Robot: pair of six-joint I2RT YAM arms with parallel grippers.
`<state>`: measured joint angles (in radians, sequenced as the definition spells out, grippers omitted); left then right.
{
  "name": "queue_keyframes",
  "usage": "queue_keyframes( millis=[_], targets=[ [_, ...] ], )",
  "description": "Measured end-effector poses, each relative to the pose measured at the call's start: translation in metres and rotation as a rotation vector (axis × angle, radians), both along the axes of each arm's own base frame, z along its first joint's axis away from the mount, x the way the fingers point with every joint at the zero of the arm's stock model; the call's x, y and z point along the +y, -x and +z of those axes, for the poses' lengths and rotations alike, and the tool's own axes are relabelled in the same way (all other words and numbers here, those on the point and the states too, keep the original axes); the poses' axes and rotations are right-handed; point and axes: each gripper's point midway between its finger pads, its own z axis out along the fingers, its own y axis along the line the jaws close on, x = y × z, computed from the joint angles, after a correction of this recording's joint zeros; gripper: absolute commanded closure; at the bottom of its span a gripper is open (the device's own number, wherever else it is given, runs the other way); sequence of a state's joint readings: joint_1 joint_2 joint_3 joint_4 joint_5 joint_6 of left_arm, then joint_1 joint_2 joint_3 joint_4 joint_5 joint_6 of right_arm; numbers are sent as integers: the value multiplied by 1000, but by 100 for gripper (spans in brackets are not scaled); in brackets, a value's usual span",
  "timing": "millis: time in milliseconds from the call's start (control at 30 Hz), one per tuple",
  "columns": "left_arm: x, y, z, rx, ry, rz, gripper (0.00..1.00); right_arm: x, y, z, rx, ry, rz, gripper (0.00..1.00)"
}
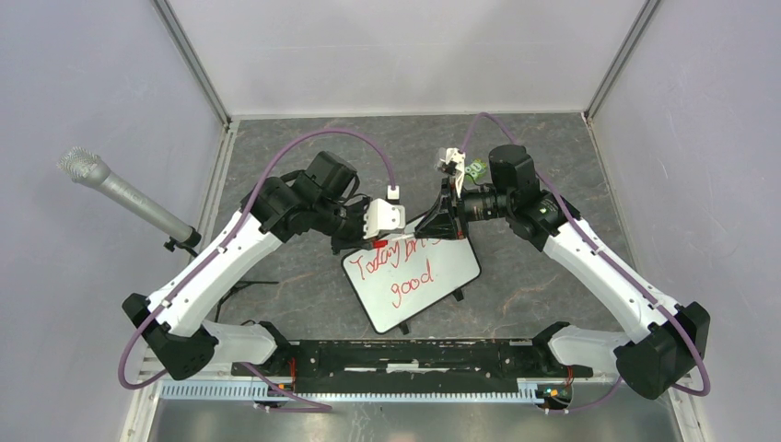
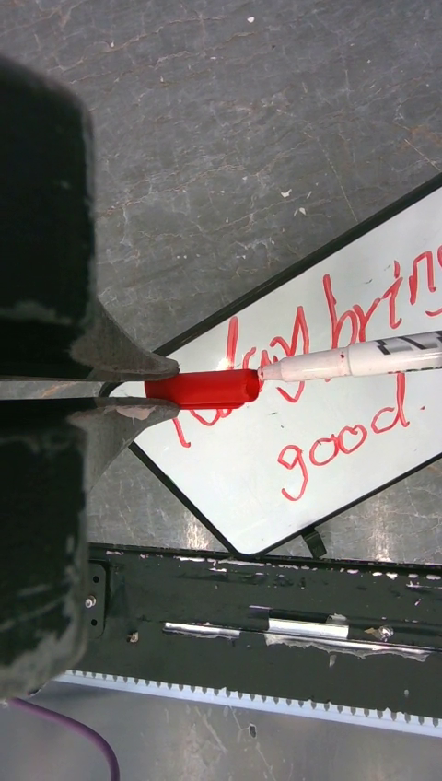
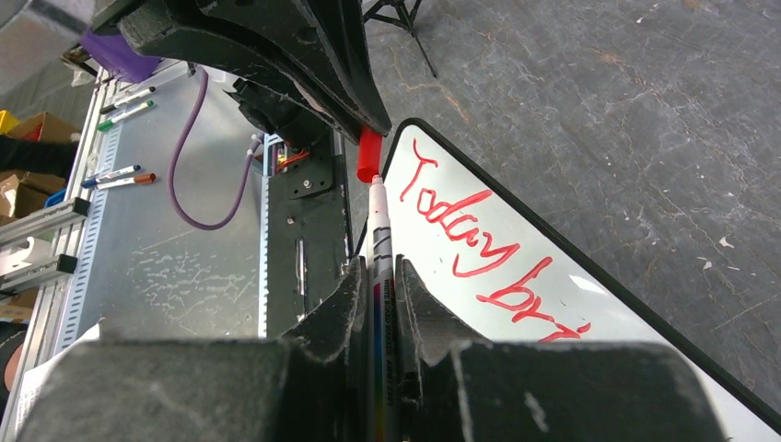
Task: Write a sentence on the whiteboard
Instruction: Insert the whiteboard marker without the cap into the pen cap.
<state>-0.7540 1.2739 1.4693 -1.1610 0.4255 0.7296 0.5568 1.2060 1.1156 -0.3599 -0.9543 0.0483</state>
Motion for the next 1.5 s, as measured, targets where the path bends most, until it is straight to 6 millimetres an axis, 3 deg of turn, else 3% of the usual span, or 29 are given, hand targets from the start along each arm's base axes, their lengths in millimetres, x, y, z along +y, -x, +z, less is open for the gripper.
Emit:
queue_keyframes(
  millis=[500, 867, 1500],
  targets=[
    [-2, -12, -10, 35, -46, 80, 98, 0, -10, -8, -17, 40, -56, 100],
    [-14, -23, -1, 51, -13, 168, 98, 0, -17, -4, -53, 45, -84, 100],
    [-20, -4, 10, 37, -34, 83, 98, 14, 0, -1, 2, 4, 11, 100]
  ],
)
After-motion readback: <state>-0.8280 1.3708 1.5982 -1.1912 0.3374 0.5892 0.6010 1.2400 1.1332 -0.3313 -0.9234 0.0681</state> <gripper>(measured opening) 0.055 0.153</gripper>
